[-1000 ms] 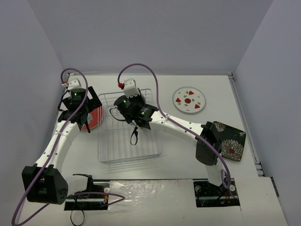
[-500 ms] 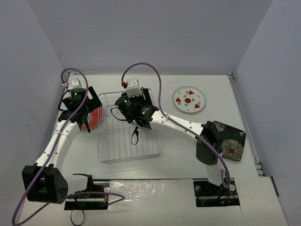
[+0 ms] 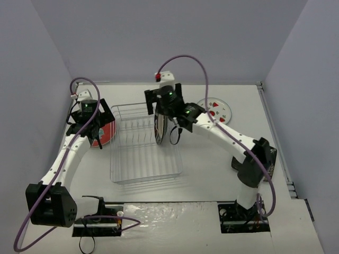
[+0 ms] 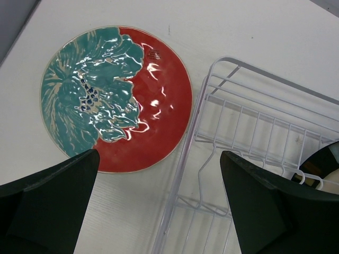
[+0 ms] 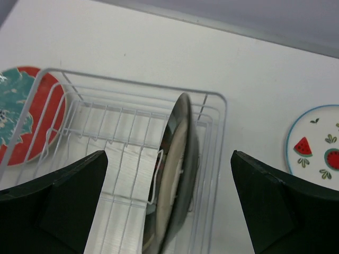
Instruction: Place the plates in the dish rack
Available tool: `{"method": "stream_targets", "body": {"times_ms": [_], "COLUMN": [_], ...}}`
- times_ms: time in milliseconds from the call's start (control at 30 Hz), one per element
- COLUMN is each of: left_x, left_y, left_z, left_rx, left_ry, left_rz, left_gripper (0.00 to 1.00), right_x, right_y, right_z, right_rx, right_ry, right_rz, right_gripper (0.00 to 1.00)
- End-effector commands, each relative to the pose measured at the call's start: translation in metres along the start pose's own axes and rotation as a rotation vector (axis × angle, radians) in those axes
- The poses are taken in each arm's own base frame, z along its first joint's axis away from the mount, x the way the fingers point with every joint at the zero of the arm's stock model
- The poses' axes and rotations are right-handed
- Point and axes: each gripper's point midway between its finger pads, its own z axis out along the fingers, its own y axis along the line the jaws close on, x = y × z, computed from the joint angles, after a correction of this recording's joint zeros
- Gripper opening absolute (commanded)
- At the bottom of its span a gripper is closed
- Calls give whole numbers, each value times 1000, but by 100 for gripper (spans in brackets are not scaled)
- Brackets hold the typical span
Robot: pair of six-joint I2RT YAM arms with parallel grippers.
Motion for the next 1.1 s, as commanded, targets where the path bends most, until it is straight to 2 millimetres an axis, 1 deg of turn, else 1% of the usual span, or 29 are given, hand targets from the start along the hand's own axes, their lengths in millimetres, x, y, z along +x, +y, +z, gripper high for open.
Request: {"method": "stream_targets", "body": {"times_ms": [0, 67, 133, 167, 233, 267, 300, 367, 400, 467, 533, 600, 667, 733, 800, 833, 900, 933, 1000, 1067], "left_x": [-38, -38, -39, -40, -40, -38, -39, -34, -30, -20, -10, -4, -1, 0, 1, 1, 1, 1, 0, -2], "left_y": [-1, 1, 3, 5, 12, 14, 25, 59, 74, 97, 110, 112, 113, 113, 113, 113, 113, 112, 110, 107], "left_z": [-8, -7, -6, -5, -4, -2, 2, 14, 20, 30, 39, 45, 48, 49, 51, 51, 52, 52, 51, 50], "left_rx": [-15, -19, -24, -31, -53, -61, -91, -177, -211, -239, -252, -244, -248, -251, -251, -251, -246, -243, -231, -211], "left_ry": [-82, -80, -76, -76, -70, -64, -60, -21, 6, 75, 113, 129, 135, 139, 145, 144, 147, 148, 146, 143], "left_rz": [-55, -66, -79, -89, -119, -135, -177, -297, -349, -416, -469, -491, -500, -500, -498, -499, -495, -495, -493, -490], "left_gripper": [97, 97, 97, 97, 97, 97, 97, 97, 97, 97, 97, 97, 97, 97, 97, 97, 97, 97, 97, 97], "right_x": [-95, -94, -87, -84, -69, -63, -54, -40, -34, -26, -16, -2, 17, 34, 59, 65, 86, 92, 111, 126], "right_y": [-41, -77, -120, -137, -177, -190, -202, -225, -235, -244, -256, -280, -303, -315, -333, -338, -349, -352, -362, -366], "right_z": [-53, -54, -54, -55, -57, -58, -59, -62, -63, -62, -59, -56, -50, -45, -37, -34, -25, -21, -10, 5], "right_rx": [-164, -112, -50, -27, 41, 69, 97, 135, 148, 151, 182, 242, 254, 249, 262, 270, 287, 289, 292, 269], "right_ry": [-234, -241, -242, -248, -245, -246, -242, -240, -241, -237, -223, -206, -166, -134, -90, -78, -30, -19, 14, 41], "right_rz": [154, 207, 282, 316, 388, 412, 434, 472, 487, 504, 516, 560, 615, 645, 674, 681, 704, 709, 741, 767], "right_gripper": [100, 100, 100, 100, 100, 100, 100, 100, 100, 100, 100, 100, 100, 100, 100, 100, 100, 100, 100, 100]}}
